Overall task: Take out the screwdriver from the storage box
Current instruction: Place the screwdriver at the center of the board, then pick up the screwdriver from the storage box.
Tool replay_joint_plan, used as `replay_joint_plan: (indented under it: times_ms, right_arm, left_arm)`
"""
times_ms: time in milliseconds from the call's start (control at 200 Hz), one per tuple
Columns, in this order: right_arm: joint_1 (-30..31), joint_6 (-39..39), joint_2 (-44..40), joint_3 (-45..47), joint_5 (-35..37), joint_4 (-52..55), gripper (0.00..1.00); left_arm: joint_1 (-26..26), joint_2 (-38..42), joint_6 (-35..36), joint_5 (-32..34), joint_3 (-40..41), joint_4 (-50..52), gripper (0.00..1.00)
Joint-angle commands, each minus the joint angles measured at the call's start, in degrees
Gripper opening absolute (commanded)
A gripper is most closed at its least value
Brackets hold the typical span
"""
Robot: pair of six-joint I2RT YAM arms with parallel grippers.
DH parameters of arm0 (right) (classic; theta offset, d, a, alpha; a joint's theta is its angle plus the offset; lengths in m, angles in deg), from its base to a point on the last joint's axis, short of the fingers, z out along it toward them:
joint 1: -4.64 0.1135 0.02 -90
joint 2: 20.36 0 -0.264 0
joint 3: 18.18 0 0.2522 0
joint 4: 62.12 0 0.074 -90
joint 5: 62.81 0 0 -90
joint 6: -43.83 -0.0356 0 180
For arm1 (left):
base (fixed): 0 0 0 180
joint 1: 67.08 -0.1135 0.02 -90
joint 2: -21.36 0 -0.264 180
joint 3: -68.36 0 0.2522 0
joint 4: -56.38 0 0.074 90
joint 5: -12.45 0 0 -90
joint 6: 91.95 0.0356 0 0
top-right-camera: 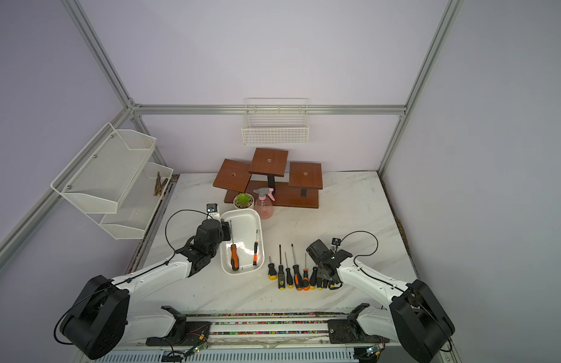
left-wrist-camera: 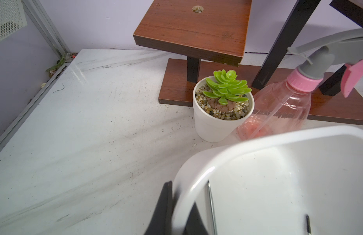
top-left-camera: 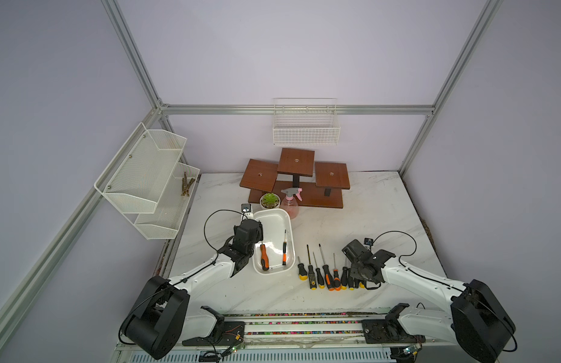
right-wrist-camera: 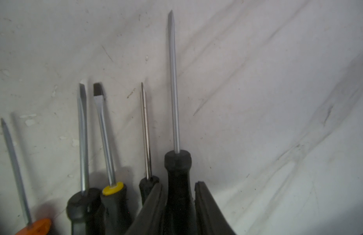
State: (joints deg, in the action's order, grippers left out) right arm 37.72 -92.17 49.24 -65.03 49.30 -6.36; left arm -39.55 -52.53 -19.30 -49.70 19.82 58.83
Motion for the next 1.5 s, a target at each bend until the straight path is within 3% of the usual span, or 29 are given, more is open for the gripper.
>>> replay_joint_plan:
  times_ms: [0, 290, 475, 695, 840, 1165, 1490]
  right_arm:
    - [-0.36, -0.22, -1.39, -0.6, 0.4, -0.16, 0.32]
    - [0.24, -0.38, -2.56, -4.52, -3.15, 2.87, 0.35]
    - [8.5, 0.51, -5.75, -10.86, -2.72, 1.99, 0.36]
    - [23.16, -1.19, 4.6, -26.16, 3.13, 3.52, 0.37]
    - [28.79, 1.16, 15.35, -37.11, 2.19, -0.73, 0.38]
    - [29.25, 1.46, 35.36, -49.96, -0.49, -7.83, 0.38]
    - [25.35, -2.05, 39.73, -46.88, -3.61, -13.03, 0.38]
  left_arm:
    - [0.2, 1.38, 0.72, 0.0, -0.2, -2.26, 0.0]
    - [0.22, 1.29, 0.74, 0.01, -0.27, -2.4, 0.0]
    - [0.23, 2.51, 0.92, 0.11, 0.89, -3.48, 0.0]
    - [0.51, 4.08, 1.96, -0.5, 2.52, -5.37, 0.0]
    - [0.94, 3.96, 2.14, 0.17, 2.47, -5.31, 0.0]
    - [2.17, 3.32, 2.49, 1.85, 1.74, -4.75, 0.0]
    - [2.19, 3.32, 2.49, 2.04, 1.91, -4.92, 0.0]
